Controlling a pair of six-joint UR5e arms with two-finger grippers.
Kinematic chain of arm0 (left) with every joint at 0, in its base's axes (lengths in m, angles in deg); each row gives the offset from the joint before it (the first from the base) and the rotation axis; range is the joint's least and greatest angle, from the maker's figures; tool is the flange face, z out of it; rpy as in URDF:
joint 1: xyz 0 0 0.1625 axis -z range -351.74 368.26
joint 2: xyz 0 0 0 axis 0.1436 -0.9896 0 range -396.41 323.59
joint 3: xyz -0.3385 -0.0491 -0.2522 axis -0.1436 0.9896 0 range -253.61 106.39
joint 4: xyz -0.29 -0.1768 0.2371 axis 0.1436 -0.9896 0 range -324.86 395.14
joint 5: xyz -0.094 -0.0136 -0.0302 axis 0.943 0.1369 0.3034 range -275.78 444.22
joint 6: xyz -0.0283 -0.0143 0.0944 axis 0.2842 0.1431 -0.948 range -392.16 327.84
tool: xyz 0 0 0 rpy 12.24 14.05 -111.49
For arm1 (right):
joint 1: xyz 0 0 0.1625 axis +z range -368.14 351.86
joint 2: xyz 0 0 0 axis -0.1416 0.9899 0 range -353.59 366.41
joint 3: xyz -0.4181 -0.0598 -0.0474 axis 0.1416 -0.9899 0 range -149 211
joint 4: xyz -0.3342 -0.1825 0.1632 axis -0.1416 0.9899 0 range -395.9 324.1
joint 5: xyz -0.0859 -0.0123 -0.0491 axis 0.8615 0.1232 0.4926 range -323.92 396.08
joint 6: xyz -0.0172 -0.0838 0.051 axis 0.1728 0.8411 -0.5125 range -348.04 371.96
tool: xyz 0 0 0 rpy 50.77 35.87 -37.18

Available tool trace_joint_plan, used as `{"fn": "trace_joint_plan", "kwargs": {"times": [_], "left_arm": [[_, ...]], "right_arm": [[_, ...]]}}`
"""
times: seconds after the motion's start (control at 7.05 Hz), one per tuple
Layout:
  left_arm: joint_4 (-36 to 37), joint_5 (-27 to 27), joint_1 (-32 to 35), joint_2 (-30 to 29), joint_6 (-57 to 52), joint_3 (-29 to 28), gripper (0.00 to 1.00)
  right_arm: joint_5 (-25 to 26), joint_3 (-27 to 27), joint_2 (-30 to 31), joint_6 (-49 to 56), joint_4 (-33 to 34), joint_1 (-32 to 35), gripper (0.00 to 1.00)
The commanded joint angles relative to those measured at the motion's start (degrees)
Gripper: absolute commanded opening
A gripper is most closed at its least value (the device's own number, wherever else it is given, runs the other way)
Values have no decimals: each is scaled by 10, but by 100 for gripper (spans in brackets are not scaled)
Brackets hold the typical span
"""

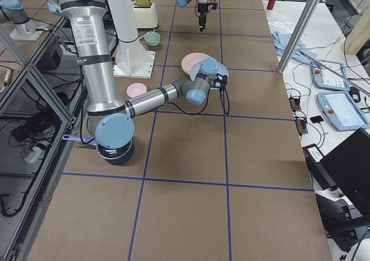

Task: Stack three plates with pink and blue
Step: 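Carry the blue plate with the right gripper onto the pink plate while the left withdraws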

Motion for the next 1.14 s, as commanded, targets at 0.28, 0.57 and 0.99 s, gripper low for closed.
{"fn": "trace_joint_plan", "kwargs": {"times": [0.28, 0.57, 0.99], "left_arm": [[-1, 21, 37, 54, -79, 9, 79], [-2, 21, 37, 54, -79, 8, 79], [-2, 21, 37, 55, -79, 8, 80]], "right_arm": [[160, 3, -75, -135, -5, -155, 0], [157, 21, -81, -129, 66, -163, 0], [163, 12, -89, -129, 69, -164, 0]]}}
